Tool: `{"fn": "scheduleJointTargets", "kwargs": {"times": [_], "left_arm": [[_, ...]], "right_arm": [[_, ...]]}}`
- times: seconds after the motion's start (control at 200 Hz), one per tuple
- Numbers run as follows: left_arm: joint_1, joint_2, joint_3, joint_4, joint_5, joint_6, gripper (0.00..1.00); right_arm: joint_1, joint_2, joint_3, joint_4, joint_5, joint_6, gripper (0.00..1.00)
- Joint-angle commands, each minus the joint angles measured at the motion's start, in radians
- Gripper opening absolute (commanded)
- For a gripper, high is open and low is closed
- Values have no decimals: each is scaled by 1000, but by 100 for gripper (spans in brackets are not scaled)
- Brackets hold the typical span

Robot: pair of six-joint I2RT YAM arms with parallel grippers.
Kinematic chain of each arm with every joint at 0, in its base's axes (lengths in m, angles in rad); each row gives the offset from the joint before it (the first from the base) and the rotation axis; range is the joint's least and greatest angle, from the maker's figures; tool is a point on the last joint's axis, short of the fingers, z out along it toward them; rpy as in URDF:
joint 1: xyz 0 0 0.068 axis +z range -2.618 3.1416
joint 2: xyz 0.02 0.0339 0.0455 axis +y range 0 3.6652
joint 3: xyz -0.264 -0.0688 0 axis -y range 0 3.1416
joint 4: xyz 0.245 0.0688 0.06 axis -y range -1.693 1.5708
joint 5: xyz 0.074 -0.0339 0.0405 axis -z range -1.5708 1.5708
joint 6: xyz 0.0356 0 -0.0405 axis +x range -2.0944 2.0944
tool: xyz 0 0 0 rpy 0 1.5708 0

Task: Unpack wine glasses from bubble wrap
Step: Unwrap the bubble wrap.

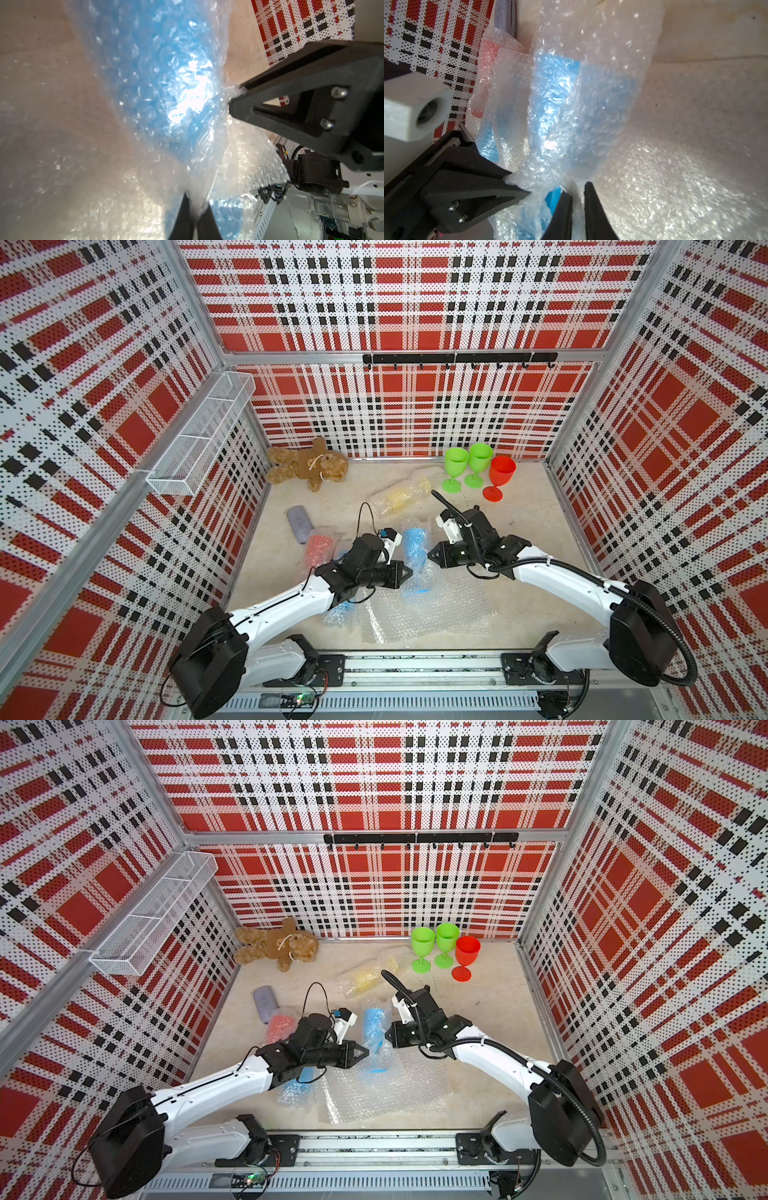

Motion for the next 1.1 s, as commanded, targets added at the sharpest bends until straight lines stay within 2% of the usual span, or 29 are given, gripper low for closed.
{"fn": "scheduleJointTargets", "kwargs": {"times": [0.0,0.15,0.461,0.847,1.092], "left_arm": [[6,-32,-35,-3,12,-37,0],[8,-85,-86,7,-1,-88,0],[34,-192,-163,-12,-28,-162,0],[35,-173,-200,2,-29,-166,0],[25,-159,-213,8,-40,-168,0]], "right_arm": [[-23,-30,-30,-24,25,-23,12],[-28,-29,-64,-25,69,-13,0],[-29,-88,-113,-31,156,2,0],[-32,-106,-167,-36,267,23,0],[-45,-98,-202,-17,290,23,0]]}}
